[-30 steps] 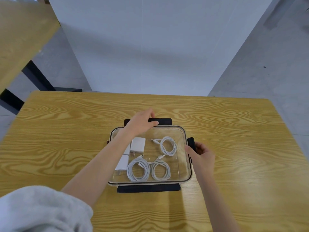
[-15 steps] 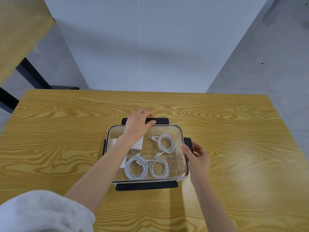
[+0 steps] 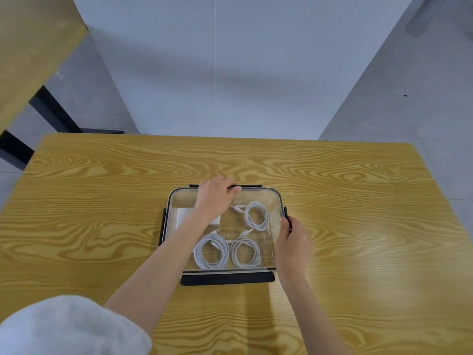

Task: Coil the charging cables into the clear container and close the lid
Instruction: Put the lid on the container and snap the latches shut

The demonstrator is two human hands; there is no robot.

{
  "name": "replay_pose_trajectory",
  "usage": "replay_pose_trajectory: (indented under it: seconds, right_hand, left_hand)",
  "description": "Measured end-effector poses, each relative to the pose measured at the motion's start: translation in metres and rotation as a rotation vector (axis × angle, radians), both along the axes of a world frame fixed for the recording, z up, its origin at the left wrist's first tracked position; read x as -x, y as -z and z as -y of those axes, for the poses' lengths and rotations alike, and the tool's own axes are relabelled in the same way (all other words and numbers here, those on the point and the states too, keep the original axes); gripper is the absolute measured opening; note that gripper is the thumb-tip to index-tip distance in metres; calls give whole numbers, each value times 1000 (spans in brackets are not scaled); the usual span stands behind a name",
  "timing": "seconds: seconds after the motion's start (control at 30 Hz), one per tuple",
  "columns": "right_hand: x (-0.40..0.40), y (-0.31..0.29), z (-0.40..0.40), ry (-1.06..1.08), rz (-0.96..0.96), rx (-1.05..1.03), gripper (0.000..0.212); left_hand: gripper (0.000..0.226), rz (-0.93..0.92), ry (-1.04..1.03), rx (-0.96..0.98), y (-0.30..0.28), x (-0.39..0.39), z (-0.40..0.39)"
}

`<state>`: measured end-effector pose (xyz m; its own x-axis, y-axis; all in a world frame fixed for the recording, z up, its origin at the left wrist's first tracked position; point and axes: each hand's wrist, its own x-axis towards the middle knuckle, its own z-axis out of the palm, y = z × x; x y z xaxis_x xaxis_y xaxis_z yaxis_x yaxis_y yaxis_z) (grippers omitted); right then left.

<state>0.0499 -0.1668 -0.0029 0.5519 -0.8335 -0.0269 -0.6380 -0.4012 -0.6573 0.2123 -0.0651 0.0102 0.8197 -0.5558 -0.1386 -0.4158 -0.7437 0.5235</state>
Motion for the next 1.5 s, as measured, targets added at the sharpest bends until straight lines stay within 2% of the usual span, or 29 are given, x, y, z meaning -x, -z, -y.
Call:
replay_pose_trajectory:
  seconds: [0.27,0.37,0.43,0.5,0.6,0.7,0.83,1.0,1.17,1.27,1.4,1.5]
  right_hand:
    - [0,-6,3,-20,24,-32,32]
    - [1,-11,8,-44,15,-119,28]
    - [0,-16,14,-97,-37,-116,30]
    - [3,-26,14,-241,-110,-15,39]
    - [12,-43,3,-563,-97,76,45]
    - [22,-47,-9,-795,-152,49,56]
    - [33,-41,-18,-938,-241,-17,65]
    - [39,-42,-16,-999,-250,39,61]
    - [42,-30,-27,-1015,-287,244,60]
    - [43,-20,-32,-994,-278,337,55]
    - [46,-6,-35,-960,-205,357,53]
    - [48,-5,-36,-930,-170,319,52]
  left_hand:
    - [39,-16,-3,-29,-4,1,0]
    - [48,38,53,-182,-10,10,-2]
    - [59,35,110,-205,-14,23,-9]
    - [68,4,154,-141,-20,40,-23]
    - [79,-63,204,-97,-30,68,-52]
    - [84,-107,230,-133,-30,90,-80]
    - [87,-157,217,-94,-22,111,-108]
    - [73,52,192,-39,-1,131,-117]
    - [70,276,172,4,14,137,-117]
    - [68,330,161,-1,18,138,-115]
    - [65,386,150,5,22,138,-115]
    - [66,355,138,10,20,137,-115]
